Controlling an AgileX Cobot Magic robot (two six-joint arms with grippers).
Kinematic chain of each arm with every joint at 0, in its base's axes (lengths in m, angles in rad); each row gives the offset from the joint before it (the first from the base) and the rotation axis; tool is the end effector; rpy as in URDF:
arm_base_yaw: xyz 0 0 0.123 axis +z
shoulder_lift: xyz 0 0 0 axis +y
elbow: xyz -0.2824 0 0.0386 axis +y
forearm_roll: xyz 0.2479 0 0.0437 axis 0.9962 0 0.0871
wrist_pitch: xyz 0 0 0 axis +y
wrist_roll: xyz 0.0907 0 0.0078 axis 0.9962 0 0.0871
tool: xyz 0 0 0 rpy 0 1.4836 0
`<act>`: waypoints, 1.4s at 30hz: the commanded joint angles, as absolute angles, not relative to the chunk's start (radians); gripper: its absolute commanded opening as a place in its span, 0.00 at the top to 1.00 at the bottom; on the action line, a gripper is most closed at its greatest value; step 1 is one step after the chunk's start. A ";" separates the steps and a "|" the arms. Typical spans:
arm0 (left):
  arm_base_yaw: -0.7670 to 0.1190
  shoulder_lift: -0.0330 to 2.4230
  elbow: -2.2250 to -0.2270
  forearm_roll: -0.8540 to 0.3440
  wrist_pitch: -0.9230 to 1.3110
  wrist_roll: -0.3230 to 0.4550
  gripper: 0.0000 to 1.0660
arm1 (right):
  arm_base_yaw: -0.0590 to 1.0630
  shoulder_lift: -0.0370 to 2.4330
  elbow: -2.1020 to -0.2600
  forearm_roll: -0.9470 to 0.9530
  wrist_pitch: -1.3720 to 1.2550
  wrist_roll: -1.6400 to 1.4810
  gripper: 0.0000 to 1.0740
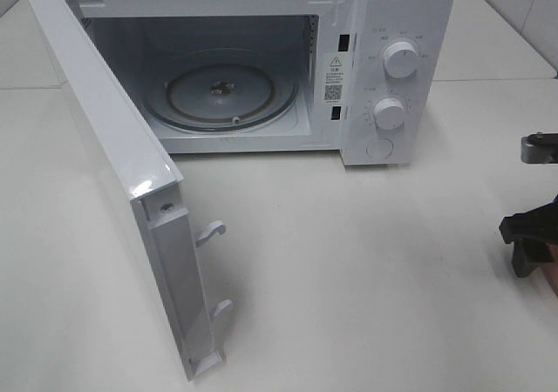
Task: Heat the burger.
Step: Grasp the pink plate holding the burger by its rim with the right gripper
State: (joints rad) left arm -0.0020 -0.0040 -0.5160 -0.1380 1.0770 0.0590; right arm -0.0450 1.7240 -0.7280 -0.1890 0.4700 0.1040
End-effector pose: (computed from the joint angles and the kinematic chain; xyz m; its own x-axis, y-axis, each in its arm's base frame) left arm -0.0085 -0.0110 0.2809 -0.4499 -0.0058 -0.8931 0.1072 0.9924 -0.0604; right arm 0.2699 -0.0199 0.1230 -0.9812 -0.0205 -0.1921 -0.0020 0.9954 -0.0961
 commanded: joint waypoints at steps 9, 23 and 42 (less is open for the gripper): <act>-0.002 -0.018 -0.519 -0.139 1.074 0.061 0.08 | -0.050 1.729 -0.706 -0.210 0.454 0.097 0.29; -0.002 -0.018 -0.519 -0.139 1.074 0.061 0.08 | -0.049 1.729 -0.664 -0.217 0.417 0.101 0.29; -0.002 -0.018 -0.519 -0.139 1.074 0.061 0.08 | -0.049 1.729 -0.637 -0.254 0.414 0.124 1.00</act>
